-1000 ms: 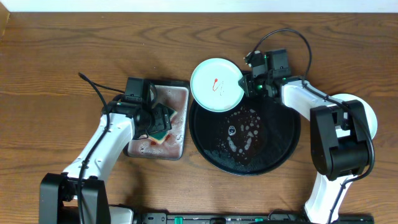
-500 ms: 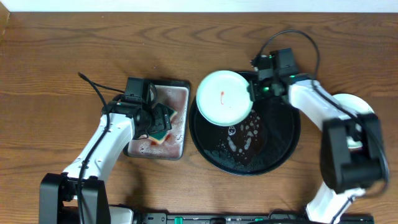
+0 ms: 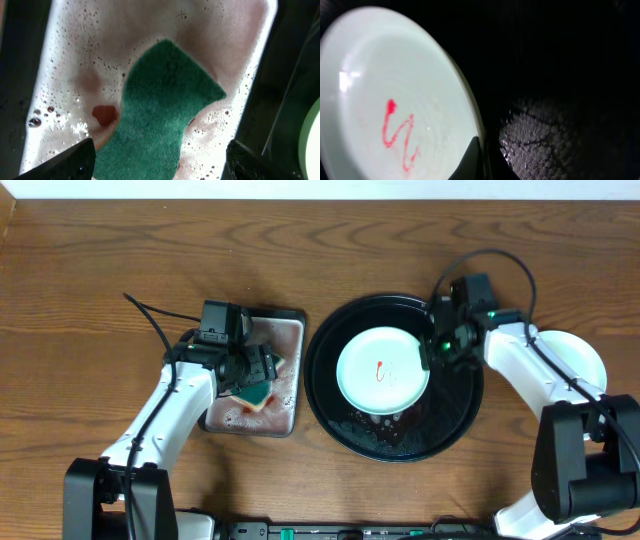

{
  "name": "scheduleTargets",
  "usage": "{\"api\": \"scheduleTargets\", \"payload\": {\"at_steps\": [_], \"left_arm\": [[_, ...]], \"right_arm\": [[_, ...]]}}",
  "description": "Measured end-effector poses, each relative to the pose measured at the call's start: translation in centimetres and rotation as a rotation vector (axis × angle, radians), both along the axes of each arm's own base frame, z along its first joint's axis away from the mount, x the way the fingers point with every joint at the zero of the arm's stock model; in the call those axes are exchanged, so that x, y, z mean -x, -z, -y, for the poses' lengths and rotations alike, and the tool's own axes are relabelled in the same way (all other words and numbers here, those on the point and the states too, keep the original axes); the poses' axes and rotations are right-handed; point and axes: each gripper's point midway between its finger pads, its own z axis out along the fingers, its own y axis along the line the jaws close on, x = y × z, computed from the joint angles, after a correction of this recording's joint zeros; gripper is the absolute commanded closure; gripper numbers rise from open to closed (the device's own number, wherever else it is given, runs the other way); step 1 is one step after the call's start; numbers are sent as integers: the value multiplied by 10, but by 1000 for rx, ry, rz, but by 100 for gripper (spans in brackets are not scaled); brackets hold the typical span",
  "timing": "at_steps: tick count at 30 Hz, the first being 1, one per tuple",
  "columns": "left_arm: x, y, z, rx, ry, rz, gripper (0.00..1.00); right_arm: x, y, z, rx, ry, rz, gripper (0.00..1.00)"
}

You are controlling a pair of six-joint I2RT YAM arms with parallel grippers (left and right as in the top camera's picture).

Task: Clean dirty plates on tray and stack at the side
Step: 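Grasp the last pale green plate rim and pull it to tray center, then rub the sponge in the soapy pan with the left gripper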

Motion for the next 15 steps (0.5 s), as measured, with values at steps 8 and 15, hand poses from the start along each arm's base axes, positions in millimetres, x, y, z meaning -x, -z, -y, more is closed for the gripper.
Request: {"api": "scheduleTargets", "payload": {"at_steps": [8,15], "left_arm": [[-8,-2,0,-22,61,44,20],[-6,22,0,-52,130,-10,28]], "right_arm": [[12,15,2,4,0,-26,99],[10,14,1,2,0,-14,99]]}}
